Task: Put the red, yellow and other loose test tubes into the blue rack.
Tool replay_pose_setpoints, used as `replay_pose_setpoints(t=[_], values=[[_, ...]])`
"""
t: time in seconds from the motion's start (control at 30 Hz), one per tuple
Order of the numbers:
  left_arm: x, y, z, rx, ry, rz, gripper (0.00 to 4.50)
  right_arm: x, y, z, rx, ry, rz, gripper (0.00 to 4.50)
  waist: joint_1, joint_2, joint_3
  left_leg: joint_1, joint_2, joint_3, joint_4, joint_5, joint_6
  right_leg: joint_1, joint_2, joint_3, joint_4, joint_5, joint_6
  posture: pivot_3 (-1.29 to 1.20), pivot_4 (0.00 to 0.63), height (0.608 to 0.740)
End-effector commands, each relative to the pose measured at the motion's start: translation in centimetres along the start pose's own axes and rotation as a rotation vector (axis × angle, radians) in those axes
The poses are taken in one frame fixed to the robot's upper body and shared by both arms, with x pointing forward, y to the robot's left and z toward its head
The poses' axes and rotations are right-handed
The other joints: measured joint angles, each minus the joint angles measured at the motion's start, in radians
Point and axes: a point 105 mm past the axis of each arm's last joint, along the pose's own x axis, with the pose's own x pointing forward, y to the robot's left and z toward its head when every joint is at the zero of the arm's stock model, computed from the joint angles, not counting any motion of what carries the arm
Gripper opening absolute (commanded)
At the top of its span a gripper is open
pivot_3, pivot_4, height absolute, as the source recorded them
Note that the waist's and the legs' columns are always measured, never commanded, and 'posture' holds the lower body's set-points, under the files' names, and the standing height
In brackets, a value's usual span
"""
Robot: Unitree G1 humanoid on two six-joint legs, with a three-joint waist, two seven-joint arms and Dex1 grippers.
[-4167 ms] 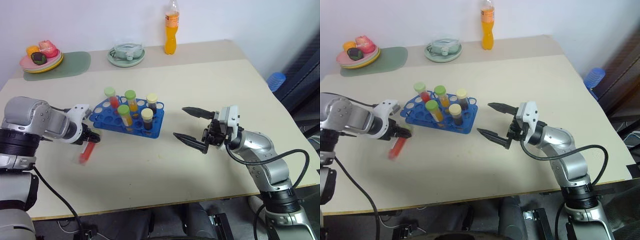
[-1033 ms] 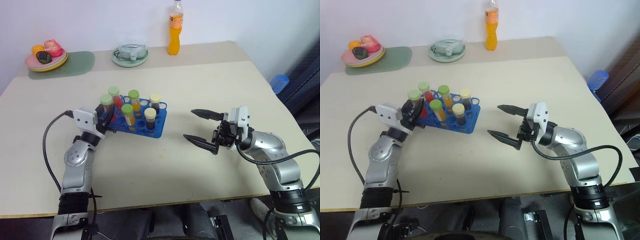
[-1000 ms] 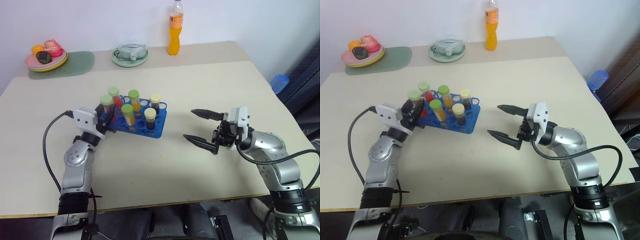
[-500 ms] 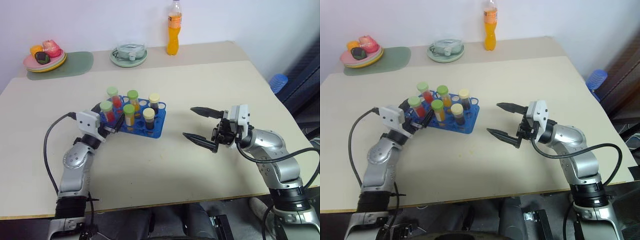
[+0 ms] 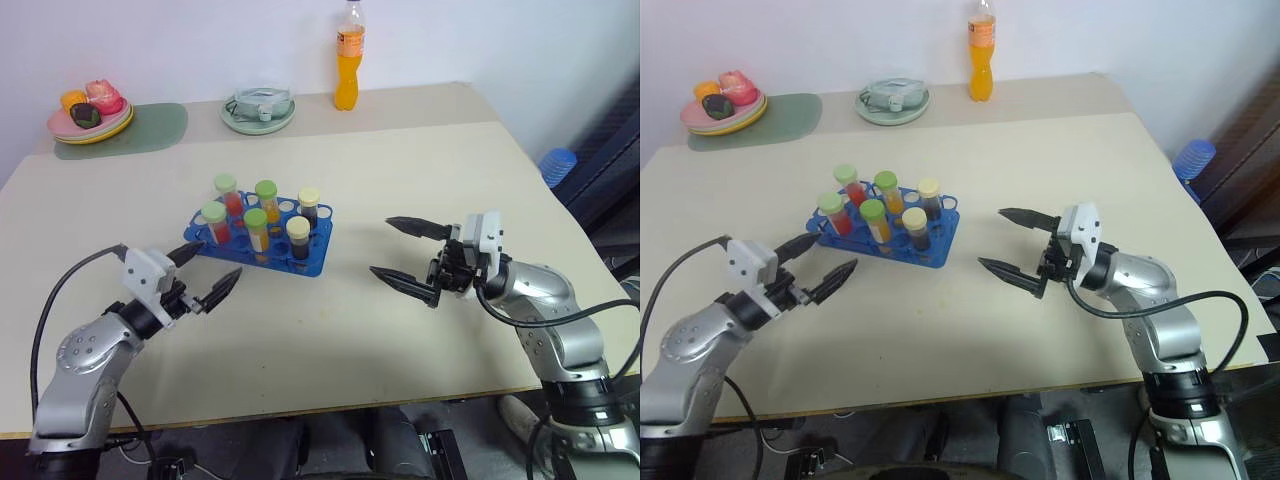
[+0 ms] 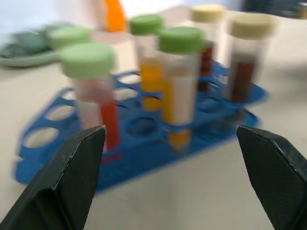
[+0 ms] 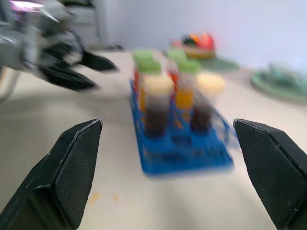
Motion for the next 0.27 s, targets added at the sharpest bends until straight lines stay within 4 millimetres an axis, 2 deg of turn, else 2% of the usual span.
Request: replay_pose_setpoints(t=[0.03,0.17,0.27], values=[[-1.4,1.4,1.1,0.028,-0.026,0.047,4.42,-1.9,-1.3,0.0,-0.016,0.058,-0.153,4.50,0.000,0.000,0.000,0.000,0.000,0.000,0.000,0.000,0.000,0.000,0.000,0.000,0.000,0.000,0.000,0.00,0.150,0.740],[-2.2,1.9,1.0,0.024,-0.021,0.075,4.42,-3.4,-1.7,-0.8,0.015,0.101,-0.263,4.50,-0.001,0.000,0.000,0.002,0.000,0.001,0.000,0.000,0.000,0.001,0.000,0.000,0.000,0.000,0.000,0.00,0.150,0.740],[-2.3,1.9,0.7,0.017,-0.013,0.054,4.42,-3.8,-1.4,-1.0,0.022,0.101,-0.276,4.50,-0.001,0.000,0.000,0.002,0.000,0.000,0.000,0.000,0.000,0.002,0.000,0.000,0.000,0.000,0.000,0.00,0.150,0.740]])
